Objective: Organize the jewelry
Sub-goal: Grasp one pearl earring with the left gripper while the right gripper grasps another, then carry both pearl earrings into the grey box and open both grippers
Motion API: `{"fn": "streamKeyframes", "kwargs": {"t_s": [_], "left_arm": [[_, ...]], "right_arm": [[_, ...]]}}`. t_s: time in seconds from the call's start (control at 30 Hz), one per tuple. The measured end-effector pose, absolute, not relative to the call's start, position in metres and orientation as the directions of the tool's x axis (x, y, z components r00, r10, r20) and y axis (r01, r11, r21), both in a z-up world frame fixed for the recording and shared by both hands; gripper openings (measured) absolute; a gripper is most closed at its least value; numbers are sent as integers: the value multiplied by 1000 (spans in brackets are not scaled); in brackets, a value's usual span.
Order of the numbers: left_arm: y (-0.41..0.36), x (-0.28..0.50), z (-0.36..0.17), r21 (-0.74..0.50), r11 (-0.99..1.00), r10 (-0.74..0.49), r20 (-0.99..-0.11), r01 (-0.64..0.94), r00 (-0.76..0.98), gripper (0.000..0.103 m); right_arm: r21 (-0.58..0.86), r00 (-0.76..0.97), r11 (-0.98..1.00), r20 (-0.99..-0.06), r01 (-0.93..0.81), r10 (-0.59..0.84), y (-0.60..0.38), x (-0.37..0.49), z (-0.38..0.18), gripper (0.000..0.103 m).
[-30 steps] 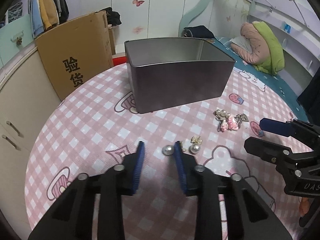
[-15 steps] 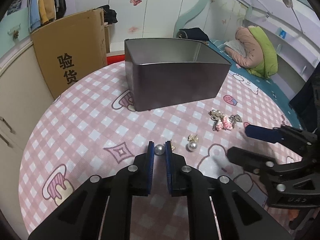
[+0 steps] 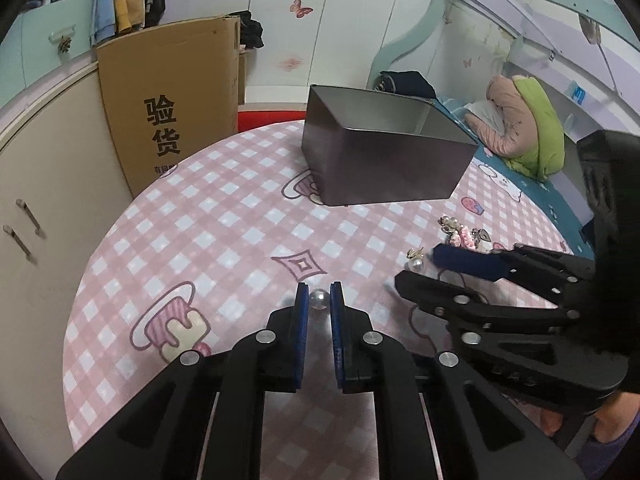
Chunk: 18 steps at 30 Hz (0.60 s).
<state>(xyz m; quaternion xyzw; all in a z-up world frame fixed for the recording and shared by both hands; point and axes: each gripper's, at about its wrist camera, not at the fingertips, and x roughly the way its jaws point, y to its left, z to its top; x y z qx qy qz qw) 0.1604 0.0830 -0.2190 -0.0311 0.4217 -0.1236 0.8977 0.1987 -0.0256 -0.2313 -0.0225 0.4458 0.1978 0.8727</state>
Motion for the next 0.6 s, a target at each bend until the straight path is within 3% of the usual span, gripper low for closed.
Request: {"fn": "streamKeyframes", "kwargs": {"t_s": [0.17, 0.27, 0.6], "left_arm": [[84, 161, -219, -180, 963, -267, -746, 201, 610, 9], [83, 162, -217, -191, 958, -283, -739, 212, 612, 9], [73, 167, -197, -222, 943, -332, -705, 249, 627, 9]], "right_arm": [[96, 538, 929, -792, -357, 288, -25, 201, -232, 18], [92, 538, 929, -792, -360, 287, -27, 200, -232, 12], [115, 570, 932, -763, -344, 304, -48, 192, -212, 12]]}}
